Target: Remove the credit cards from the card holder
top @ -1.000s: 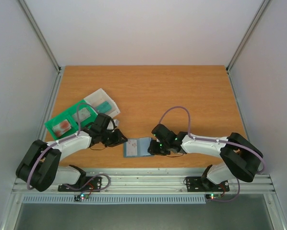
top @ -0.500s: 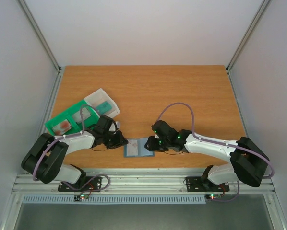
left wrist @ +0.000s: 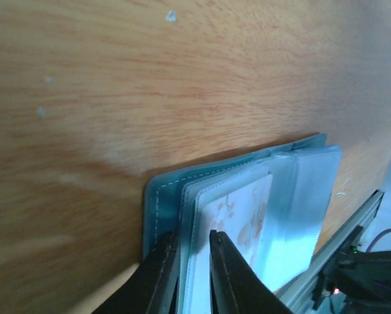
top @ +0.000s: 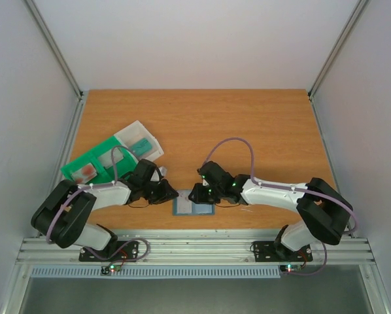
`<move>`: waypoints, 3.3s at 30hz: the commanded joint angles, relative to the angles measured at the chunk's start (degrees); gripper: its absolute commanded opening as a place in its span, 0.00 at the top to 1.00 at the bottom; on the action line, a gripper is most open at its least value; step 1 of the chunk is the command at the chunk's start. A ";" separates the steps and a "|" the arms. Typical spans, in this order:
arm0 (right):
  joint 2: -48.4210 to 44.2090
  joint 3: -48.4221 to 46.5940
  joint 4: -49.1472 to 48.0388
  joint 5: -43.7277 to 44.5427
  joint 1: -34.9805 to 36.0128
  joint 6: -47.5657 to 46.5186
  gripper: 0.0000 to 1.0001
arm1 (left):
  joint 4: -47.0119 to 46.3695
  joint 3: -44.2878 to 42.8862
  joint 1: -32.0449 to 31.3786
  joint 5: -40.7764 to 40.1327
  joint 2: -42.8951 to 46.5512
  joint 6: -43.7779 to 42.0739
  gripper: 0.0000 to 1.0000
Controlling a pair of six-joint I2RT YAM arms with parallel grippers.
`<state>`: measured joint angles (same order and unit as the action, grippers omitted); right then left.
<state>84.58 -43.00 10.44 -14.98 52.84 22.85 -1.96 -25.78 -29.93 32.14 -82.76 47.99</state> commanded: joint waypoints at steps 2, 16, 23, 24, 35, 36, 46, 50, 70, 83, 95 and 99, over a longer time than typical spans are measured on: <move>2.76 -1.07 -2.55 0.61 0.42 -0.35 0.76 | -0.49 1.07 -0.30 -1.31 4.69 2.75 0.82; 8.15 -0.07 -4.53 2.12 0.33 0.16 0.80 | -7.39 2.75 -0.39 3.19 -0.10 3.83 0.92; 9.72 0.49 -5.02 2.57 0.28 -0.35 0.83 | -17.75 4.82 -0.39 7.33 -5.48 8.11 0.96; 9.67 0.59 -5.15 2.59 0.33 -0.27 0.84 | -17.13 4.71 -0.39 6.95 -5.74 7.89 0.97; 7.86 2.83 -7.15 4.00 0.01 0.09 0.94 | -4.10 2.94 -0.39 0.21 -1.73 1.97 1.00; 7.74 3.20 -7.84 3.81 -0.20 0.09 0.95 | -3.27 2.86 -0.39 -0.15 -1.22 1.38 0.99; 6.43 5.87 -12.14 2.36 -1.34 0.44 0.99 | -1.13 3.01 -0.39 -0.29 0.85 0.94 0.99; 5.62 6.63 -13.25 1.18 -1.74 0.68 0.99 | -1.16 2.85 -0.39 0.69 3.08 2.11 0.96; 6.10 6.35 -12.22 1.30 -1.77 2.17 0.87 | -8.98 3.06 -0.46 6.52 1.33 4.78 0.95; 6.26 6.68 -12.21 1.64 -1.77 2.35 0.87 | -5.38 1.26 -2.23 3.86 -2.52 2.21 0.95; 5.02 7.38 -12.89 1.71 -1.77 2.00 0.95 | -0.69 1.18 -2.23 -0.22 -2.74 -0.66 0.96; 4.34 7.70 -13.05 1.74 -1.78 1.93 0.99 | -0.76 1.26 -2.23 -0.49 -2.85 -0.70 0.96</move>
<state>90.15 -36.36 -2.22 -14.50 51.27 24.95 -5.98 -24.56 -31.90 35.57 -84.33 48.97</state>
